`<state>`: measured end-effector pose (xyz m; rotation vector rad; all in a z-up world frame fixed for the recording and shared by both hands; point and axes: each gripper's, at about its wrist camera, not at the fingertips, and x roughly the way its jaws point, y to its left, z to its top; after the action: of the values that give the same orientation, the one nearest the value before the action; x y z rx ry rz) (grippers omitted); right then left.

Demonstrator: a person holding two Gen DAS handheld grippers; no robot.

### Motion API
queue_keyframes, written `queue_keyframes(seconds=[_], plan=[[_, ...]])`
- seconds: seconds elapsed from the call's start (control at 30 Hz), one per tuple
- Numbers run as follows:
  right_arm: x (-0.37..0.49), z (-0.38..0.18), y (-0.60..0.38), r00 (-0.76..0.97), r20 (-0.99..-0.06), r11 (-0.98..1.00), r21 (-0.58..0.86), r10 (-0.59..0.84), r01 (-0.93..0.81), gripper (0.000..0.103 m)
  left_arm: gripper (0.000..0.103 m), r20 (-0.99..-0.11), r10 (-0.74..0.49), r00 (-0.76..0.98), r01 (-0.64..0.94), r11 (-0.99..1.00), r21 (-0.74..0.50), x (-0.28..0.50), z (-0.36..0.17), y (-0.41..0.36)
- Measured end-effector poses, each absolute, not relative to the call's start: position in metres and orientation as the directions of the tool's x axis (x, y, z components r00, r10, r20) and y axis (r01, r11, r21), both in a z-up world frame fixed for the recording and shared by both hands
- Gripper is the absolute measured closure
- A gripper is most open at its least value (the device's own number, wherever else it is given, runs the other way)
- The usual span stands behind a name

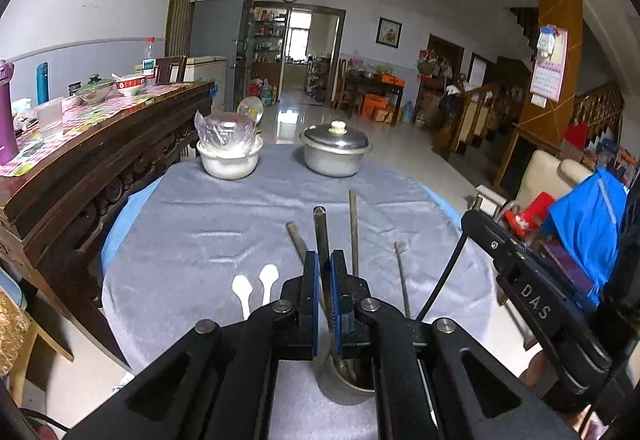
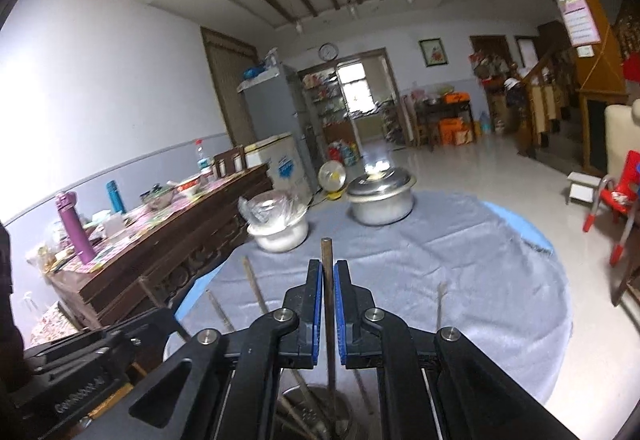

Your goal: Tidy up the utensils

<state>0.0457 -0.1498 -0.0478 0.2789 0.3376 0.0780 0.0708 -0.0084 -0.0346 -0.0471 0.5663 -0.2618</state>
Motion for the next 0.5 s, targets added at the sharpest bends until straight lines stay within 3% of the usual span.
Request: queue_keyframes(seconds=[0.27, 0.37, 0.43, 0.5], plan=[[0.043, -0.046, -0.150, 0.930, -0.334, 0.951, 0.306, 0.153, -0.047, 0.094, 0.095, -0.538, -0.210, 0.816, 0.204, 0.976, -0.073, 0.065, -0.038, -0.008], [0.042, -0.045, -0.156, 0.933, -0.327, 0.946, 0.323, 0.149, -0.037, 0.093, 0.081, -0.537, -0.184, 0.823, 0.188, 0.981, -0.048, 0.064, -0.038, -0.008], [0.042, -0.044, -0.159, 0.935, -0.326, 0.945, 0.327, 0.141, -0.029, 0.093, 0.063, -0.530, -0.163, 0.832, 0.173, 0.984, -0.031, 0.063, -0.038, -0.008], [0.041, -0.044, -0.162, 0.935, -0.328, 0.943, 0.331, 0.136, -0.021, 0.093, 0.056, -0.517, -0.142, 0.844, 0.159, 0.987, -0.011, 0.060, -0.036, -0.008]])
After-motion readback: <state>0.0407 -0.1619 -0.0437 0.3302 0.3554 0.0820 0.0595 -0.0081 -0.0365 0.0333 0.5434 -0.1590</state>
